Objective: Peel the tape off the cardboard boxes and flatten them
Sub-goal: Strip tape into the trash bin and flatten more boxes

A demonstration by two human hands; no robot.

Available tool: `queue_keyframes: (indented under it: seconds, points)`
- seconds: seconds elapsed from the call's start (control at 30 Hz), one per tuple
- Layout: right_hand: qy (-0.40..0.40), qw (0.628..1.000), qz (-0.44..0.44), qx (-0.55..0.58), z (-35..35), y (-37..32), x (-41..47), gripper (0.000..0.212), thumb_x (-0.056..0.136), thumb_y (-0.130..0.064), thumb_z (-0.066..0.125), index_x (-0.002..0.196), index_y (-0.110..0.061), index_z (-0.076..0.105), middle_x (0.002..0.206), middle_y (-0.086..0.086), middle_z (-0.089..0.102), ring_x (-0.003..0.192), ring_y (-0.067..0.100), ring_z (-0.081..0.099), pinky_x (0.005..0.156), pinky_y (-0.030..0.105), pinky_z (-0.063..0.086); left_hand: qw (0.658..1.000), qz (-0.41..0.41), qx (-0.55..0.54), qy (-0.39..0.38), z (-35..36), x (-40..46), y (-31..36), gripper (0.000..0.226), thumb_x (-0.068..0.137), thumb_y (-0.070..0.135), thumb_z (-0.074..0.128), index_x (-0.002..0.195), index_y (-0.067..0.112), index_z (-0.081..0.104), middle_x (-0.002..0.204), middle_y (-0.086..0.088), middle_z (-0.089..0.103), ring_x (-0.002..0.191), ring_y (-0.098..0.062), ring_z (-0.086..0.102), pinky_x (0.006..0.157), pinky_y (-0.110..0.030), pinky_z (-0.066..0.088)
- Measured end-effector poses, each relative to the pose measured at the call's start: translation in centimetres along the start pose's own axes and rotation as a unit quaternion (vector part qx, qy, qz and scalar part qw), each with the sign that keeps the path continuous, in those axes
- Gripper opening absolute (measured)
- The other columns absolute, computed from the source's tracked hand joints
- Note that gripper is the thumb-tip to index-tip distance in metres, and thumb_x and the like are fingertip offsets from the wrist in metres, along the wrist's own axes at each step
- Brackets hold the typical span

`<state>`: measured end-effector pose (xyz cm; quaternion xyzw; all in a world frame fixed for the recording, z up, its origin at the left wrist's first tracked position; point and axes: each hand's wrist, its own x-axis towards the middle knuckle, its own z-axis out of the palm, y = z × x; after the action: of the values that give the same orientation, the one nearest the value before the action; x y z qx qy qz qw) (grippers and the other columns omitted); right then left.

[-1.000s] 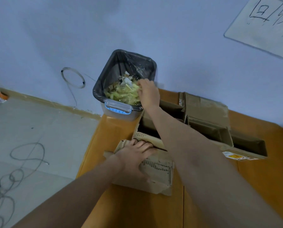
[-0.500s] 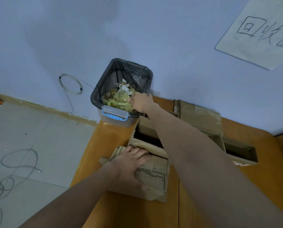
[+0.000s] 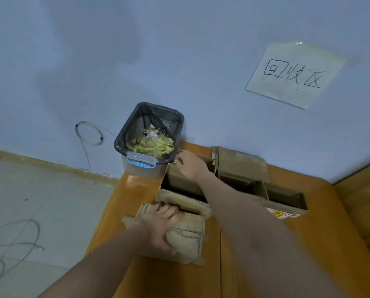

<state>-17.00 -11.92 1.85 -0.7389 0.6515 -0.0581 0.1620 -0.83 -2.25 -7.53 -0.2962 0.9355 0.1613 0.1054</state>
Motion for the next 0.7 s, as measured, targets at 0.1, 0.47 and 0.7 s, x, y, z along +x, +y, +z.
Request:
queue_keyframes:
  seconds: [0.1, 0.47, 0.7]
  points:
    - [0.021, 0.999, -0.002, -0.028, 1.2, 0.1, -4.0, 0.026, 0.099, -0.025, 0.041, 0.107, -0.008, 0.060, 0.110, 0.008, 0.056, 0.101, 0.025, 0.055, 0.081, 0.037, 0.046, 0.999, -0.023, 0.038, -0.031, -0.9, -0.8, 1.4, 0.110, 0.075, 0.076, 0.053, 0.154, 0.021, 0.000, 0.159, -0.007, 0.012, 0.145, -0.026, 0.011, 0.119, -0.048, 0.002]
    - [0.032, 0.997, -0.009, -0.075, 5.9, 0.9, -15.1, 0.037, 0.099, -0.030, 0.038, 0.127, -0.011, 0.054, 0.126, 0.004, 0.051, 0.119, 0.021, 0.046, 0.093, 0.037, 0.045, 0.997, -0.038, 0.073, -0.005, 0.0, -3.5, 6.4, 0.105, 0.075, 0.073, 0.054, 0.153, 0.019, 0.009, 0.152, -0.008, 0.025, 0.137, -0.028, 0.026, 0.114, -0.047, 0.023]
    - [0.017, 0.998, -0.012, -0.067, 8.6, 2.5, -20.5, 0.044, 0.100, -0.035, 0.035, 0.140, -0.018, 0.045, 0.138, -0.001, 0.048, 0.129, 0.017, 0.039, 0.105, 0.035, 0.034, 0.997, -0.055, 0.047, 0.036, 2.0, -5.0, 8.8, 0.108, 0.073, 0.074, 0.056, 0.152, 0.013, 0.015, 0.157, -0.007, 0.022, 0.143, -0.025, 0.021, 0.117, -0.044, 0.016]
